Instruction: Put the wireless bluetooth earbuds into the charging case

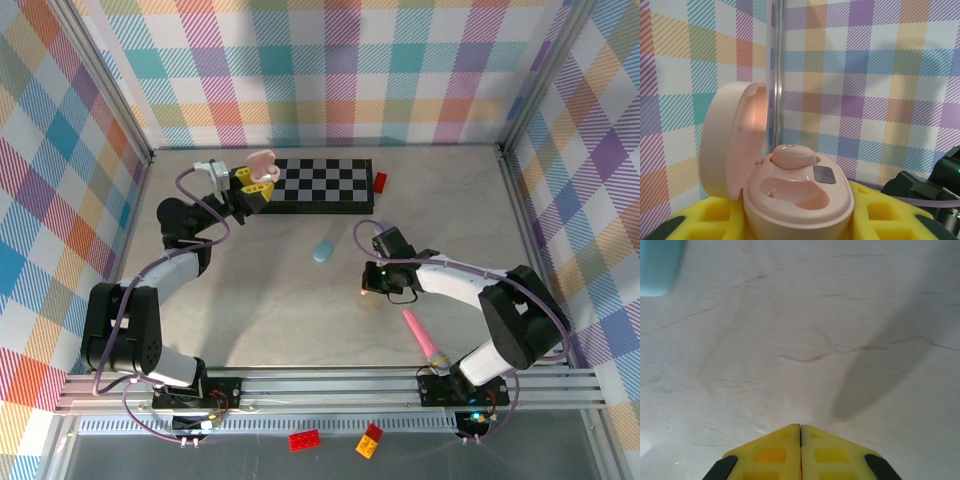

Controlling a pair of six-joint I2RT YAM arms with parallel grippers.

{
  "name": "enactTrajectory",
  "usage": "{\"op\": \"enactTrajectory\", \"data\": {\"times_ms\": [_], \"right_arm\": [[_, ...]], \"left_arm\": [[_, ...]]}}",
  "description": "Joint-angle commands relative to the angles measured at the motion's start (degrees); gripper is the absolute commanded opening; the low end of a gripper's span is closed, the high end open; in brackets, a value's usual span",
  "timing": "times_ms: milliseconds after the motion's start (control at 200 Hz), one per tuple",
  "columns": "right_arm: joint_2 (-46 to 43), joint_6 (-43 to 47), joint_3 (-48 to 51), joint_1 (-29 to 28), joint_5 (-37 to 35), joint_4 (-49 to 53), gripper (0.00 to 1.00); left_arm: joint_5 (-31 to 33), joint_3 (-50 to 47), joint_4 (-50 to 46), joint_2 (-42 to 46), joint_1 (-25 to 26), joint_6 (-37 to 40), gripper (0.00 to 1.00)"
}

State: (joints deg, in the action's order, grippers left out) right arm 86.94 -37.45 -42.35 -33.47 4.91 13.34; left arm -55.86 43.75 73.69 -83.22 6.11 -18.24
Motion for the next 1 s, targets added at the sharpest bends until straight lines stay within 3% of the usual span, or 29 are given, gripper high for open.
{"op": "enactTrajectory", "data": {"times_ms": [0,110,260,410,645,995], "right_arm": [[-0.01,-1.20,1.43,0.56,-1.65,-0.17,0.08],[0.92,-1.26,1.51,0.60,-1.65,-0.51,0.10],[-0.54,-1.42,2.37,0.60,-1.39,-0.09,0.30],[-0.86,-1.98,3.73,0.60,2.69,-2.43,0.39],[-0.30,-2.72,4.02,0.28,7.84,-5.31,0.40],[-1.59,-5.07,5.32,-4.60,8.45,-6.26,0.42]], "left_arm": [[0.88,-0.98,2.62,2.89,0.84,1.41,0.35],[1.46,-2.02,1.28,4.61,1.36,2.25,0.35],[2.07,-3.14,-4.97,7.73,2.24,6.74,0.35],[2.32,-2.79,-10.26,8.87,3.14,10.43,0.35],[3.11,-2.62,-14.27,9.13,4.34,14.09,0.35],[3.73,-2.55,-17.38,10.27,4.88,16.11,0.35]]}}
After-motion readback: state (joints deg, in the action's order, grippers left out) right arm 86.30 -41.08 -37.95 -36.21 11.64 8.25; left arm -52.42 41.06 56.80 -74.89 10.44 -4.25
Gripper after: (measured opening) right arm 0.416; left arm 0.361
